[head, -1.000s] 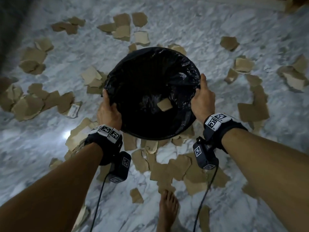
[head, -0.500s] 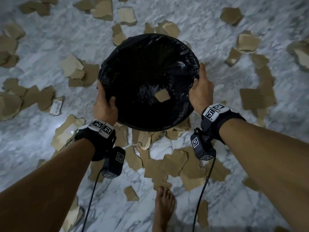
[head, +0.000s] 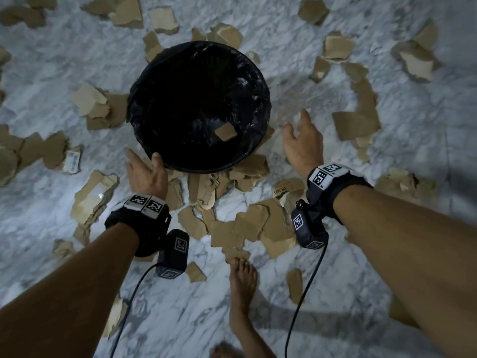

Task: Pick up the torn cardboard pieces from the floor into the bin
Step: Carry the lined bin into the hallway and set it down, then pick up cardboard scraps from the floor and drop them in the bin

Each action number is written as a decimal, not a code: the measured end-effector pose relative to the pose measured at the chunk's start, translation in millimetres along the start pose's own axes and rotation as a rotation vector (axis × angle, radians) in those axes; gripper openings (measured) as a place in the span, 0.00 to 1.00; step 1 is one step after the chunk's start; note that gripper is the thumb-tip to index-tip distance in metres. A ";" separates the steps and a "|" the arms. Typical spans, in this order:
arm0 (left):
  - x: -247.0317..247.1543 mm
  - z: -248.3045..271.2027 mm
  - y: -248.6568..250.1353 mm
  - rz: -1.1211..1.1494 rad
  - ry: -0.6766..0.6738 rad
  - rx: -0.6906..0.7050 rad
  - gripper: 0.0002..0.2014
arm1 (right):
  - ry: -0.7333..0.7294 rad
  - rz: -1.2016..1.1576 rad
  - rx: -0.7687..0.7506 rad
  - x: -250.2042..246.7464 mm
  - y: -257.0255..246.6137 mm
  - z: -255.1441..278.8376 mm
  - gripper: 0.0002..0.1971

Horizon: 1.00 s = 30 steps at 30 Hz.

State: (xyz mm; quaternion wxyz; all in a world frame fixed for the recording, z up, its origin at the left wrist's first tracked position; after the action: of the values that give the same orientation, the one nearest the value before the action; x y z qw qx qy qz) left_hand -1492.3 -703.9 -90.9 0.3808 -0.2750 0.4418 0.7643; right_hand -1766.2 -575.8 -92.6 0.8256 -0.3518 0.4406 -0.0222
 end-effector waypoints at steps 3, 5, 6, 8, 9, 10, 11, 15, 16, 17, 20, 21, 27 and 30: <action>-1.0 31.7 -8.0 -0.003 -0.006 0.031 0.34 | 0.008 0.039 -0.010 -19.4 15.4 33.9 0.31; 3.0 53.7 -13.7 -0.002 -0.003 0.060 0.33 | 0.012 0.047 -0.023 -29.0 29.3 57.0 0.30; 7.1 63.6 -16.0 -0.006 0.002 0.080 0.32 | 0.016 0.058 -0.030 -32.1 37.4 66.8 0.30; 18.2 83.2 -25.0 -0.039 -0.009 0.126 0.31 | 0.018 0.079 -0.034 -35.1 56.6 86.2 0.30; 25.6 91.9 -31.2 -0.061 -0.024 0.145 0.30 | 0.012 0.083 -0.030 -35.6 67.3 95.3 0.30; 34.3 99.9 -37.0 -0.082 -0.045 0.171 0.30 | 0.003 0.080 -0.024 -36.2 79.2 103.4 0.31; 44.6 106.7 -42.7 -0.103 -0.075 0.202 0.31 | -0.006 0.078 -0.019 -36.9 91.3 110.6 0.31; 97.0 130.9 -61.5 -0.249 -0.195 0.265 0.35 | -0.059 0.136 0.014 -27.5 149.5 127.7 0.29; 112.6 135.9 -65.1 -0.277 -0.227 0.287 0.36 | -0.082 0.160 0.029 -22.7 165.8 129.5 0.29; 128.4 139.5 -69.3 -0.307 -0.255 0.311 0.37 | -0.114 0.187 0.047 -17.1 181.9 130.7 0.29; 178.9 145.3 -81.3 -0.471 -0.346 0.369 0.44 | -0.234 0.267 0.077 4.9 230.4 122.9 0.34; 196.5 145.4 -84.9 -0.526 -0.387 0.393 0.46 | -0.285 0.296 0.079 13.4 245.4 116.5 0.36; 289.3 145.8 -103.1 -0.816 -0.530 0.498 0.65 | -0.525 0.524 -0.029 67.0 305.0 75.2 0.50; 325.6 145.3 -117.2 -0.865 -0.552 0.532 0.74 | -0.569 0.618 -0.115 87.6 315.5 54.6 0.52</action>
State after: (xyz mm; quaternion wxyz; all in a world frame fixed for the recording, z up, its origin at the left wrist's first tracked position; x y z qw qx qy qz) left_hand -1589.7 -427.5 -325.3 0.8159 -0.1160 0.3505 0.4450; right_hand -1758.4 -338.5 -324.6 0.8611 -0.2410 0.2804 0.3489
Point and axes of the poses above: each hand's wrist, its own z-axis away from the middle knuckle, its own x-axis out of the palm, y = z × x, the point moved 1 cm from there along -z, towards the middle knuckle, and after that the axes turned 4 degrees about -x, right-handed, at the moved point
